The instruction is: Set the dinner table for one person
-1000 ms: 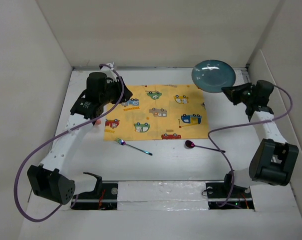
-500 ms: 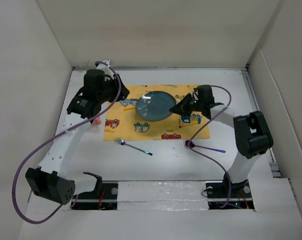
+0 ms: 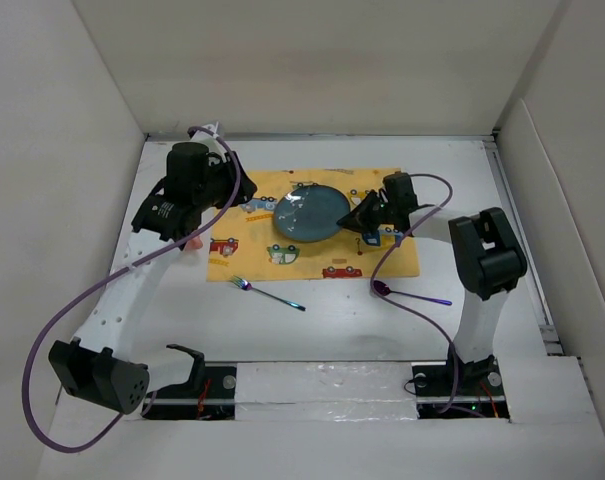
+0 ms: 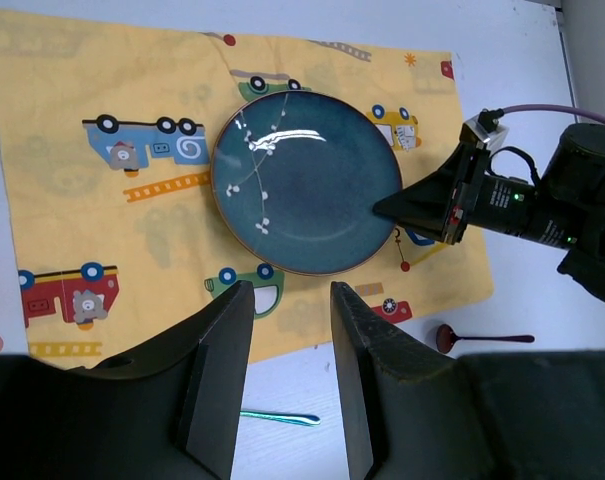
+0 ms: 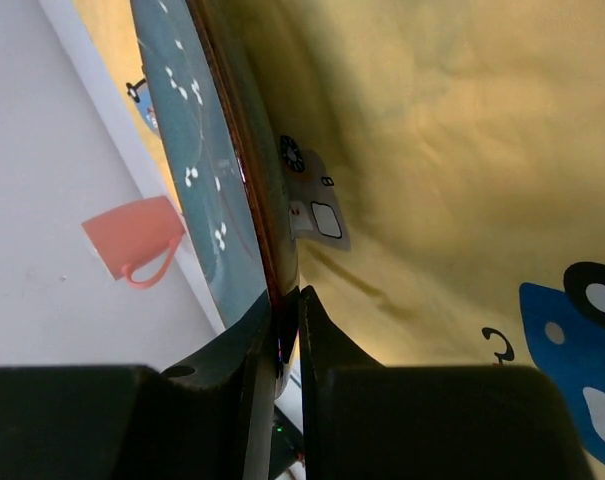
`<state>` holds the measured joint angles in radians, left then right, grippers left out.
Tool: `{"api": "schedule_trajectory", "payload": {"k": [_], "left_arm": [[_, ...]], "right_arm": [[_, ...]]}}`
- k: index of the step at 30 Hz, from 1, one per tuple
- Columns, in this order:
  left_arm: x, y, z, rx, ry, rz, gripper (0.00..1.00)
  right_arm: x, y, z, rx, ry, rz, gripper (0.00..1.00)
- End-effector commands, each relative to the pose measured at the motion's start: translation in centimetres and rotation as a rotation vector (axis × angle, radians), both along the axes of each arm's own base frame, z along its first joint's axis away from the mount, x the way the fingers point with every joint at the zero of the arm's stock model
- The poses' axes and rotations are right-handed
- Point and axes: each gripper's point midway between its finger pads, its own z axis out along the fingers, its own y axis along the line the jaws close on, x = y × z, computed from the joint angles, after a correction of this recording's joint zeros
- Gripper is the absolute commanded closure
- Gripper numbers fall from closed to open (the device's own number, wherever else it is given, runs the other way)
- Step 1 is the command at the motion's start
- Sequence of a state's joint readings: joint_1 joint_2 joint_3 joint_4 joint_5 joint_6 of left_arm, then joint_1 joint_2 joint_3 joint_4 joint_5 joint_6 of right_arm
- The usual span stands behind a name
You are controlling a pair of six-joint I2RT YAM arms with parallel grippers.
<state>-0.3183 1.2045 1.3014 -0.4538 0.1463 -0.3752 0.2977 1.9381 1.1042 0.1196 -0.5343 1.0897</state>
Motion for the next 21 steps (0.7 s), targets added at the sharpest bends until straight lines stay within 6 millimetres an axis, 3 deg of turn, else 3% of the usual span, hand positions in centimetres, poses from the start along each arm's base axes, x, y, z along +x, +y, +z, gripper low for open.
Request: {"api": "schedule_trajectory", "payload": {"k": [1,2,4,8,10,11,14,15,16,17,19,20,21], "left_arm": [[-0.2,0.5,1.0,-0.010,-0.038,0.015,0.66],[-0.2,0.4,0.9,-0.008,-0.037,0.014,0.66],[-0.1,0.4,0.8,-0.006,-0.034,0.016,0.66],[0.1,0.2,1.0,-0.013,-0.042,0.004,0.66],[0.2,0.0,1.1,-0.019,-0.043,-0.003,0.66],[0.2,-0.1,1.2,-0.020,-0.046,-0.005,0.66],[0.3,-0.1,2.1,-0.025,-0.064,-0.008,0.66],[0.3,-0.2,2.4,-0.027,-0.070,-0.011,0.67],[0.3,-0.2,3.5,-0.035,-0.092,-0.014,0.68],[0.3,-0.3,4.1,-0.042,-0.102,-0.017,0.72],[0.1,-0.5,6.0,-0.060,-0.138,-0.033,0.77],[-0.1,-0.6,6.6,-0.072,-0.146,-0.034,0.85],[-0.4,-0.6,7.5,-0.082,-0.168,-0.035,0.92]], "right_arm": [[0.6,2.2,3.8,0.046,-0.150,0.079,0.96],[0.3,2.0,3.5,0.033,-0.139,0.077,0.84],[-0.7,1.5,2.1,-0.015,-0.115,0.061,0.72],[-1.6,0.2,1.5,-0.101,-0.086,0.037,0.46],[-0.8,-0.4,2.7,-0.150,-0.139,0.026,0.39],[-1.4,-0.9,2.3,-0.182,-0.102,0.027,0.37],[-1.0,-2.2,5.0,-0.248,-0.163,0.021,0.36],[-0.6,-2.9,6.9,-0.263,-0.206,-0.001,0.36],[-0.6,-3.2,7.8,-0.280,-0.231,0.003,0.36],[-0.6,-3.9,9.0,-0.302,-0.235,-0.002,0.44],[-1.1,-3.6,11.6,-0.325,-0.318,0.045,0.73],[-1.4,-2.8,12.9,-0.319,-0.378,0.090,1.00],[-1.7,-1.7,14.3,-0.299,-0.427,0.127,1.00]]}}
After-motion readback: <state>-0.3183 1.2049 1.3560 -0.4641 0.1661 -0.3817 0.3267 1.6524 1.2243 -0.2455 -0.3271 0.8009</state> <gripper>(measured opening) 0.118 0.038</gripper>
